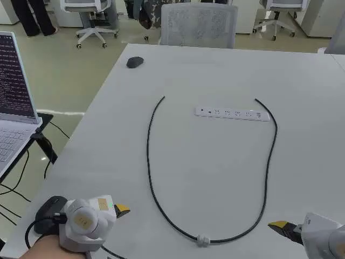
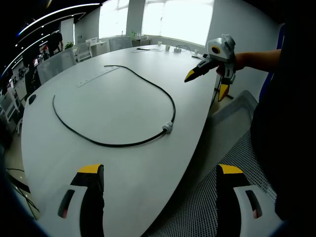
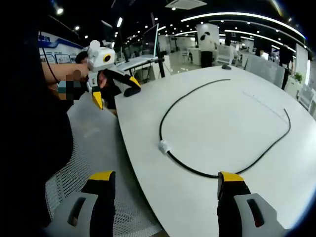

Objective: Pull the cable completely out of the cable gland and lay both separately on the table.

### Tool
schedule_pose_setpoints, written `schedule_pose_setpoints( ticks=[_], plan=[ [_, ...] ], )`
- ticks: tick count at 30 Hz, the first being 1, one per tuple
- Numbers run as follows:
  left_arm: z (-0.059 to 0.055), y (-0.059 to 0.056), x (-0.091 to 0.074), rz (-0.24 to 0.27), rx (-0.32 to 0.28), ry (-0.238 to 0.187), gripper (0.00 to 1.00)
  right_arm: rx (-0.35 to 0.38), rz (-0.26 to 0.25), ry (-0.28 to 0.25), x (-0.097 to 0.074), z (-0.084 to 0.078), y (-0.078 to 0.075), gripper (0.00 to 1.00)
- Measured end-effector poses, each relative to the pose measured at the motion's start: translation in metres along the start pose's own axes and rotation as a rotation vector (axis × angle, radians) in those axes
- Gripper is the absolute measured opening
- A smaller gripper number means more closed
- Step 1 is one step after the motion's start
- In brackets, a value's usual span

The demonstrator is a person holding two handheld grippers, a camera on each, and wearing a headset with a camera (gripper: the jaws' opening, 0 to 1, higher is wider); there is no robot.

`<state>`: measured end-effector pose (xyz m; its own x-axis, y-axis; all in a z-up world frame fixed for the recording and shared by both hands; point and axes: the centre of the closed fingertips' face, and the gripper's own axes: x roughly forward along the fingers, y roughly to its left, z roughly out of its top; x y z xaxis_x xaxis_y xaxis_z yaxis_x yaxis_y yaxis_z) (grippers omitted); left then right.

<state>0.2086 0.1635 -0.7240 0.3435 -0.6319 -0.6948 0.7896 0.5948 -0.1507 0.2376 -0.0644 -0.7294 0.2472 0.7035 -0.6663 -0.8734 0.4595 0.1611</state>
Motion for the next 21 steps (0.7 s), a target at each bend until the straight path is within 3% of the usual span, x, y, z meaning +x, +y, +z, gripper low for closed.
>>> schedule_pose_setpoints(
  ticks=[5, 13, 21],
  plan=[
    [-0.003, 0.001, 0.000, 0.002, -0.002, 0.005, 0.94, -0.004, -0.006, 0.013, 0.004, 0.001, -0.002, 0.84],
    [0.000, 0.004, 0.000, 0.009, -0.038, -0.031, 0.93, -0.022, 0.000, 0.031, 0.012, 0.006, -0.006, 0.83],
    [-0.002, 0.004, 0.002, 0.008, -0.045, -0.029, 0.93, -0.027, 0.008, 0.045, 0.019, 0.012, -0.007, 0.81]
  ],
)
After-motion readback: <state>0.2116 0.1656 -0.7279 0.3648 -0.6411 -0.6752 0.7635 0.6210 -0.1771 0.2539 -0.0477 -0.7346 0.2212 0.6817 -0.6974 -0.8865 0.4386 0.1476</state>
